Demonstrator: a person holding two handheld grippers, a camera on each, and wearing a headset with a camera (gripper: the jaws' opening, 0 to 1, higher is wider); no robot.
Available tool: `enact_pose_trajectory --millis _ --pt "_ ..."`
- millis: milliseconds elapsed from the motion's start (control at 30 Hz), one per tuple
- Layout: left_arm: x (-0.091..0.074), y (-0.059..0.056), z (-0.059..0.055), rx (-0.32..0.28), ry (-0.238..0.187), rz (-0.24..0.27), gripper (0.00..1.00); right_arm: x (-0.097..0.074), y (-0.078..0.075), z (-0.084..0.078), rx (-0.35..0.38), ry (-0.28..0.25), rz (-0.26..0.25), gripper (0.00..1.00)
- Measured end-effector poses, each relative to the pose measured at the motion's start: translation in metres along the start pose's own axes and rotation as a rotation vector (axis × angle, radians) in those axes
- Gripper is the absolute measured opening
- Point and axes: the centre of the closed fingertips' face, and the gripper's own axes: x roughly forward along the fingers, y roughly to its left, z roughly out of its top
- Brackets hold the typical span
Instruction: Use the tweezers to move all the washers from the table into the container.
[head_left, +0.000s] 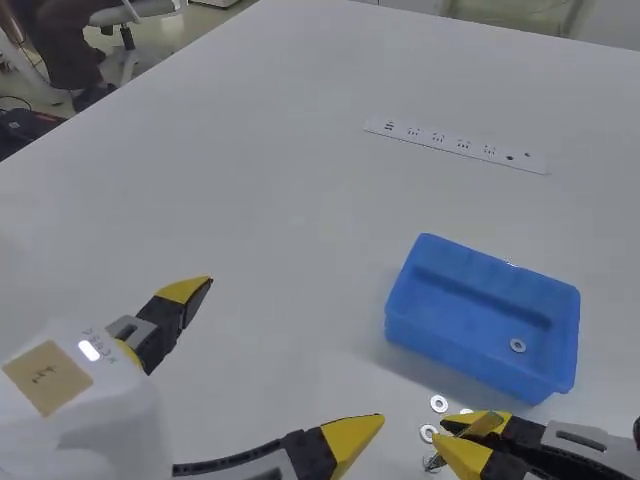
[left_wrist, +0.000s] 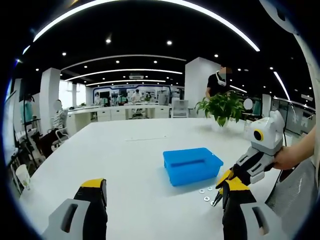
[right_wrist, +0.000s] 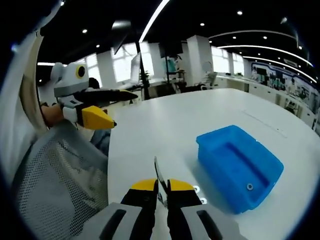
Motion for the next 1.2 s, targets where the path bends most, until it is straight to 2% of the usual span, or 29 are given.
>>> enact_pose_trajectory --millis 133,233,333,500,667,900,1200 --pt "0.000 0.001 0.000 -0.006 -0.004 0.002 0.97 0.003 0.005 0.000 -0.099 0.034 0.007 0.03" --pt "0.000 0.002 0.000 -0.001 -0.002 0.003 0.96 0.003 0.009 -0.002 -0.117 0.037 0.018 0.03" --pt "-0.001 0.002 0.001 -0.004 -0.008 0.005 0.96 0.001 0.013 -0.004 -0.200 0.045 0.047 0.03" --pt "-0.002 0.005 0.003 -0.016 -0.019 0.012 0.94 0.001 0.012 -0.005 -0.235 0.053 0.043 0.02" --pt "-0.003 0.006 0.003 -0.013 -0.018 0.019 0.93 0.001 0.010 -0.004 -0.227 0.051 0.026 0.02" --pt "-0.003 0.005 0.003 -0.017 -0.019 0.015 0.93 -0.006 0.004 0.016 -0.170 -0.002 0.015 0.02" --pt "-0.003 0.004 0.003 -0.018 -0.018 0.014 0.92 -0.019 -0.020 0.039 -0.164 -0.020 -0.051 0.02"
